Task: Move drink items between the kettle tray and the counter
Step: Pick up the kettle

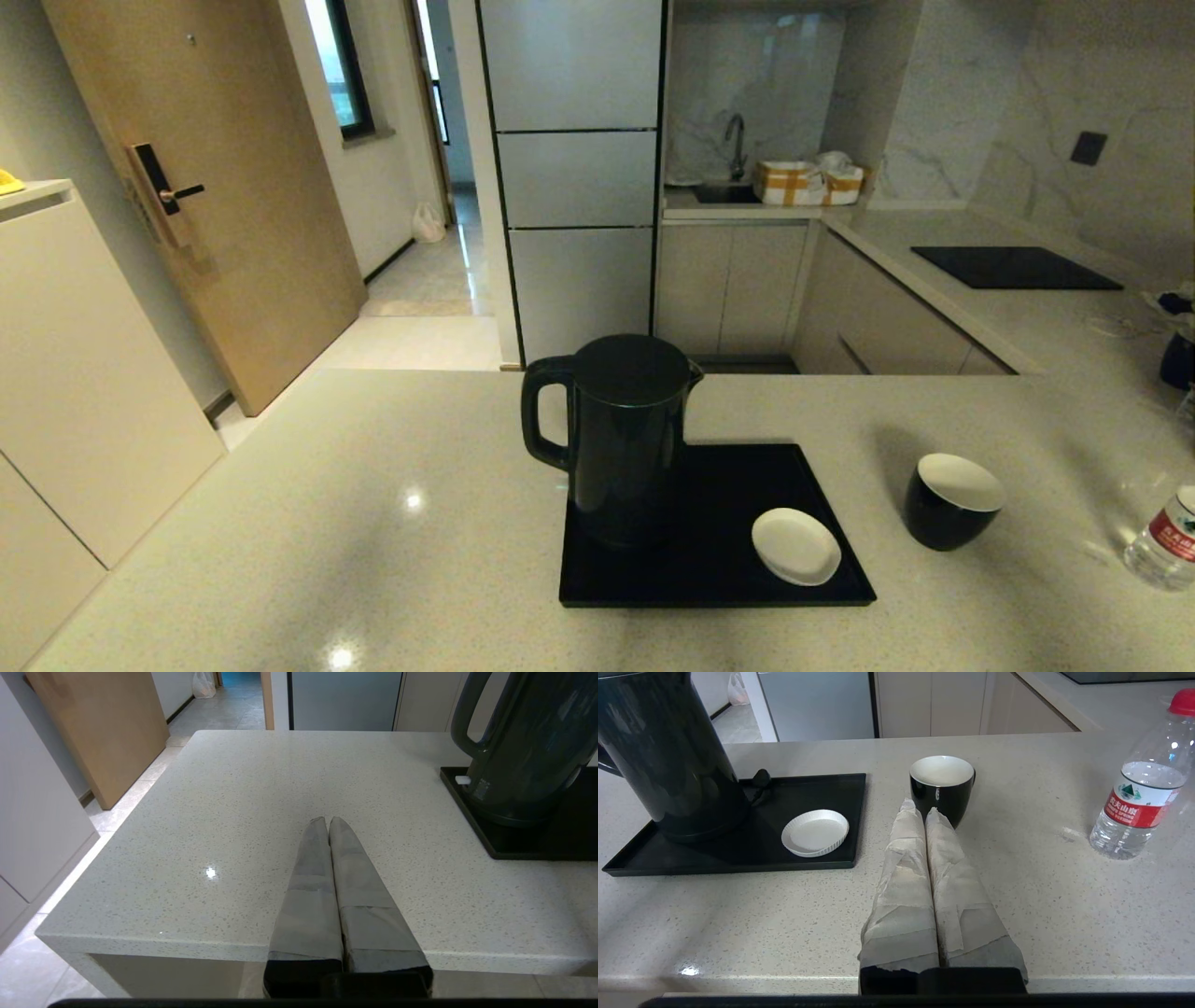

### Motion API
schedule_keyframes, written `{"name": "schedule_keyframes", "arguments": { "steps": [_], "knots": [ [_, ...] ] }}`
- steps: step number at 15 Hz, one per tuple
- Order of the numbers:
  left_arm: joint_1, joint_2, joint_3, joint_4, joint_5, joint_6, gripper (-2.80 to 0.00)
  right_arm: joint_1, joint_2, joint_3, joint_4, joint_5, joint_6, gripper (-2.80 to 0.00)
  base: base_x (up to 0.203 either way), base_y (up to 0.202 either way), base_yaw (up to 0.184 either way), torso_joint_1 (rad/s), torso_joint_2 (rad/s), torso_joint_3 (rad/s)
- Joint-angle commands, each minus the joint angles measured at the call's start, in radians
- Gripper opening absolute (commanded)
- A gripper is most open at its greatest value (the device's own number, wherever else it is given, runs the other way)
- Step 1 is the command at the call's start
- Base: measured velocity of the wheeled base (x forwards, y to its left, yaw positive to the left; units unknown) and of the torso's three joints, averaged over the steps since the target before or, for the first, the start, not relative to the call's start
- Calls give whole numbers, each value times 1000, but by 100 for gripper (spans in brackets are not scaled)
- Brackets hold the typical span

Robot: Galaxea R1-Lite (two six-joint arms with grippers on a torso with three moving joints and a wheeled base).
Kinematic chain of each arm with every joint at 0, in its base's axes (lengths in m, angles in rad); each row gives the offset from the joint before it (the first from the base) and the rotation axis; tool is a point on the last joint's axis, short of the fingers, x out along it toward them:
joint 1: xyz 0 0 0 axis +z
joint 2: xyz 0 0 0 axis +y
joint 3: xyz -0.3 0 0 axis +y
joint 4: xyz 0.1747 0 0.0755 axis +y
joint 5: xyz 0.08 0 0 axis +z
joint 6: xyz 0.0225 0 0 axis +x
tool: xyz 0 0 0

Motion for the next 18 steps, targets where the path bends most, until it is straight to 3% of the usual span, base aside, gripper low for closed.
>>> {"name": "schedule_keyframes", "arguments": {
  "steps": [1, 2, 4, 9, 11, 14, 18],
  "knots": [
    [0, 2, 0, 3, -4, 30, -280, 0, 0, 0, 0, 0, 0, -280, 0, 0, 0, 0, 0, 0],
    [0, 3, 0, 5, -10, 101, -280, 0, 0, 0, 0, 0, 0, -280, 0, 0, 0, 0, 0, 0],
    [-1, 44, -19, 43, -15, 123, -280, 0, 0, 0, 0, 0, 0, -280, 0, 0, 0, 0, 0, 0],
    [-8, 273, -218, 103, -20, 101, -280, 0, 0, 0, 0, 0, 0, -280, 0, 0, 0, 0, 0, 0],
    [-34, 451, -286, 69, -40, 97, -280, 0, 0, 0, 0, 0, 0, -280, 0, 0, 0, 0, 0, 0],
    [-75, 936, -320, -135, -73, 113, -280, 0, 0, 0, 0, 0, 0, -280, 0, 0, 0, 0, 0, 0],
    [-163, 1615, -307, -685, -49, 157, -280, 0, 0, 0, 0, 0, 0, -280, 0, 0, 0, 0, 0, 0]
  ]
}}
